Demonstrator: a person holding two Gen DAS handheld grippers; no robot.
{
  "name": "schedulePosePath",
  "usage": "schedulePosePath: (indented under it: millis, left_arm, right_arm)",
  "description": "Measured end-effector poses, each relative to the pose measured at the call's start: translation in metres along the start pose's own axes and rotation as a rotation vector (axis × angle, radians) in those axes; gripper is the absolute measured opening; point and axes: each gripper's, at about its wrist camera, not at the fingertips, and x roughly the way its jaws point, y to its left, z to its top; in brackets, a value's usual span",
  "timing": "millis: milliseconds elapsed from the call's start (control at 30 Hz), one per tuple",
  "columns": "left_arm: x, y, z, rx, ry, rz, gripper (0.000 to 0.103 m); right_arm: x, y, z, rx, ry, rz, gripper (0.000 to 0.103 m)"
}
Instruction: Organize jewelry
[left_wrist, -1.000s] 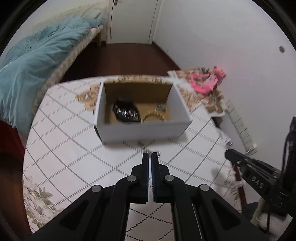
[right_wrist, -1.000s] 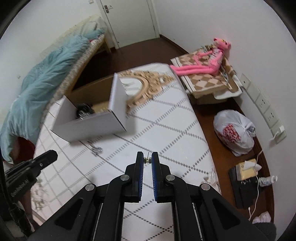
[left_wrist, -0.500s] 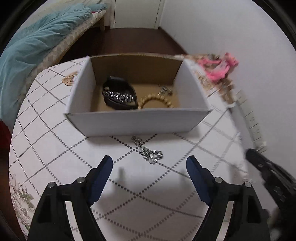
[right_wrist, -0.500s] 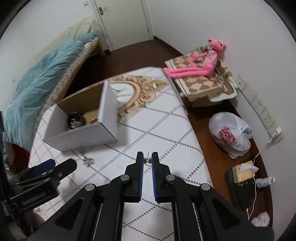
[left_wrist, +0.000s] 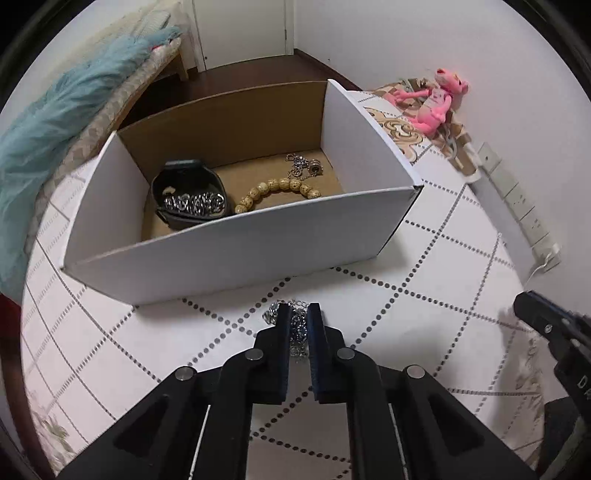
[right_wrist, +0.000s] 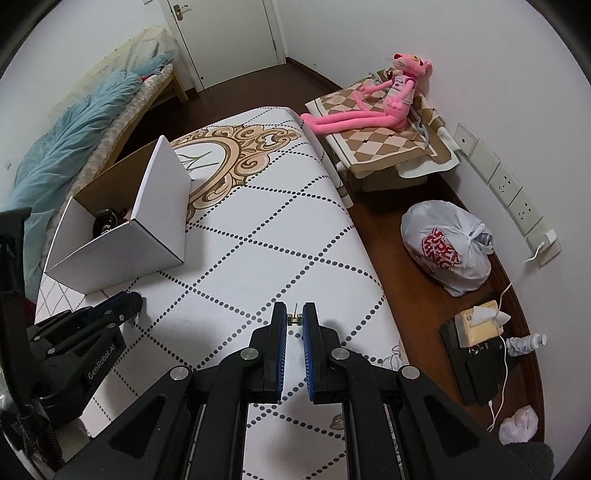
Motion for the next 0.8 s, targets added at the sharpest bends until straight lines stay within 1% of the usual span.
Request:
schedulePosePath:
  millis: [100,167,267,400,500,633,700,800]
  left_arm:
    - [-0.017,0.007,-0.005,-0.030,-0.022,-0.039,0.006]
    - [-0.035,0.013,-0.009,-0.053,-0.047,-0.062,0.006]
    - [-0.069,0.026,-0.017,-0.098,-0.079,-0.120,0.005]
    - [-0.106,0.040,-0.013,-0.119,-0.117,-0.169,0.005]
    - [-0.129,0.049,0.000,-0.135,-0.145,-0.208,0.005]
    - [-0.153,0.060,0.030,-0.146,-0.177,-0.252,0.005]
    - [-0.161,0.067,0.045,-0.152,-0.193,-0.262,0.006]
    - [-0.160,0.077,0.065,-0.146,-0.198,-0.248,0.005]
  right_arm:
    - [-0.006,0.000,0.001,0.003,-0.004,0.013,0.009]
    - [-0.014,0.002,0.002,-0.002,-0.012,0.028,0.009]
    - [-0.027,0.005,0.005,-0.009,-0.027,0.053,0.009]
    - [-0.046,0.013,0.015,-0.018,-0.044,0.110,0.009]
    - [-0.059,0.023,0.026,-0.024,-0.053,0.162,0.009]
    - [-0.075,0.041,0.048,-0.039,-0.055,0.247,0.009]
    - [-0.078,0.053,0.063,-0.050,-0.047,0.291,0.009]
    - [-0.074,0.071,0.082,-0.076,-0.024,0.330,0.009]
